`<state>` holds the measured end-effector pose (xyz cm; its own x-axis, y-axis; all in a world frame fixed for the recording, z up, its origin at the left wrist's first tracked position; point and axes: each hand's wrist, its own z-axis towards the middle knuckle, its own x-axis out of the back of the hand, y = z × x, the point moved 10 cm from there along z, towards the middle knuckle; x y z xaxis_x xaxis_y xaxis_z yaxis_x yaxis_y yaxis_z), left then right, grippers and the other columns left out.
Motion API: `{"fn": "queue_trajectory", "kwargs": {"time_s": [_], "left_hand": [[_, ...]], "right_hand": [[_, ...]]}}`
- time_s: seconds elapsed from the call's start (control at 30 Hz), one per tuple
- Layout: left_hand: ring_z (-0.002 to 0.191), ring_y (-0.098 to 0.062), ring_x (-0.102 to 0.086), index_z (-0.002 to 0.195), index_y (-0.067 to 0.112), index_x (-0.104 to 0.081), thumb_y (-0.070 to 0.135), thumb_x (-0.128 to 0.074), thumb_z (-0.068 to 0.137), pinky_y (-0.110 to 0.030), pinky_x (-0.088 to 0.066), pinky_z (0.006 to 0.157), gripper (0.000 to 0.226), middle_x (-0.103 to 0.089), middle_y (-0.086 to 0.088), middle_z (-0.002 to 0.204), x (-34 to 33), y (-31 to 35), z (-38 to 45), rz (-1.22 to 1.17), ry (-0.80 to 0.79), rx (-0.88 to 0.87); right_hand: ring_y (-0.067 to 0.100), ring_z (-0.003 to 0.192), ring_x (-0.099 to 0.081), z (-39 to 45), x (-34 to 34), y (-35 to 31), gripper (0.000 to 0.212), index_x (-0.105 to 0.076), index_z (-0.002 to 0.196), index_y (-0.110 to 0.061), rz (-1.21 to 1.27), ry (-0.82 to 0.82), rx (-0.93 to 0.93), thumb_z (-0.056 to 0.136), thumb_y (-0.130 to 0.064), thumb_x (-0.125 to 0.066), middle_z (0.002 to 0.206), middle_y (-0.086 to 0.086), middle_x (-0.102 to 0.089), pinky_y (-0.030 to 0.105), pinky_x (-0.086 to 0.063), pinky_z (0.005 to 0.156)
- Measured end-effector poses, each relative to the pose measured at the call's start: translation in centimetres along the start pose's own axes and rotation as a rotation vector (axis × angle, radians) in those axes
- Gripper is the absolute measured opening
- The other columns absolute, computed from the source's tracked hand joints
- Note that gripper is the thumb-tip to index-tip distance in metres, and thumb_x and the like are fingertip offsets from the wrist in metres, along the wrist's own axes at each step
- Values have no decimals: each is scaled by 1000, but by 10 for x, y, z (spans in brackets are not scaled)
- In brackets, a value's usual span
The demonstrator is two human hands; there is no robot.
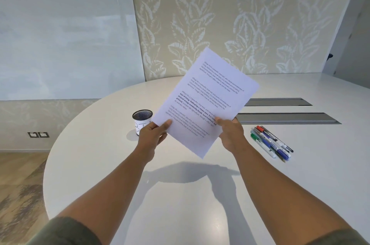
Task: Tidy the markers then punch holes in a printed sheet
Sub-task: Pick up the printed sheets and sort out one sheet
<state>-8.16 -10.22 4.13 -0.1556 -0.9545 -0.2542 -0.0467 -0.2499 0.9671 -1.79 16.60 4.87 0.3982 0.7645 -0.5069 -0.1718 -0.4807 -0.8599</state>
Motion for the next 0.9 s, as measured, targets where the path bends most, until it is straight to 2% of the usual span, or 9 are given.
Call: {"fn": "queue_trajectory", "kwargs": {"time_s": [0.1, 0.23, 0.3, 0.43, 0.53, 0.6, 0.67, 0.8, 0.9], "left_hand": [[86, -5, -72, 108, 16, -73, 20, -79, 82, -31, -54, 93, 27, -76, 7, 105, -24, 5, -3, -23, -81, -2], [98, -15, -73, 117, 17, -67, 15, -77, 84, -32, -59, 78, 35, -76, 1, 112, -37, 14, -4, -93, -73, -39], [99, -18, -72, 115, 17, -68, 14, -76, 85, -32, -59, 75, 31, -75, -1, 114, -34, 21, -3, -86, -50, -63], [109, -29, -69, 118, 9, -67, 13, -75, 87, -45, -54, 93, 33, -72, -9, 120, -11, 33, 2, 12, -1, -103], [102, -29, -70, 112, 10, -69, 13, -77, 85, -39, -56, 82, 28, -73, -10, 116, 10, 41, 6, 107, 52, -146], [101, -30, -71, 115, 5, -68, 14, -77, 85, -33, -55, 75, 33, -74, -9, 113, 23, 45, 9, 161, 81, -171], [102, -29, -71, 119, 2, -66, 17, -78, 84, -36, -57, 80, 40, -73, -9, 113, 32, 46, 12, 203, 91, -176], [103, -30, -71, 120, 3, -65, 19, -79, 84, -42, -57, 86, 42, -72, -10, 116, 41, 43, 15, 254, 94, -181], [103, -32, -70, 116, 6, -68, 21, -79, 84, -49, -56, 92, 37, -72, -10, 116, 40, 40, 14, 273, 83, -185]], "right_hand": [[27, 104, -64, -2, -5, 9, 45, -60, 126, -16, 71, -4, -48, 88, 8, -60, 121, 4, -69, 42, -51, 82], [21, 84, -72, -6, -17, 16, 38, -65, 112, -19, 41, -86, -89, 86, 9, -63, 107, 3, -74, 36, -56, 58], [21, 85, -71, -6, -15, 14, 38, -65, 107, -20, 30, -100, -83, 83, 10, -65, 106, 4, -73, 37, -57, 62], [28, 106, -63, 0, 8, 4, 40, -62, 112, -17, 57, -6, -52, 82, 10, -67, 118, 7, -68, 40, -55, 74], [30, 110, -61, 4, 31, -4, 42, -58, 119, -12, 40, 81, -27, 83, 8, -67, 122, 11, -64, 41, -54, 83], [28, 106, -60, 5, 41, -10, 33, -58, 105, -17, -9, 100, -1, 83, 5, -69, 118, 9, -64, 41, -53, 84], [27, 100, -63, 7, 45, -14, 29, -60, 98, -20, -84, 83, 21, 82, 3, -70, 113, 7, -67, 43, -52, 86], [25, 92, -72, 7, 37, -17, 29, -64, 103, -18, -332, 12, 65, 81, -3, -76, 103, 4, -74, 36, -58, 75], [20, 83, -71, 5, 26, -16, 26, -69, 95, -22, -445, -21, 116, 80, -2, -76, 91, -1, -76, 28, -54, 67]]}}
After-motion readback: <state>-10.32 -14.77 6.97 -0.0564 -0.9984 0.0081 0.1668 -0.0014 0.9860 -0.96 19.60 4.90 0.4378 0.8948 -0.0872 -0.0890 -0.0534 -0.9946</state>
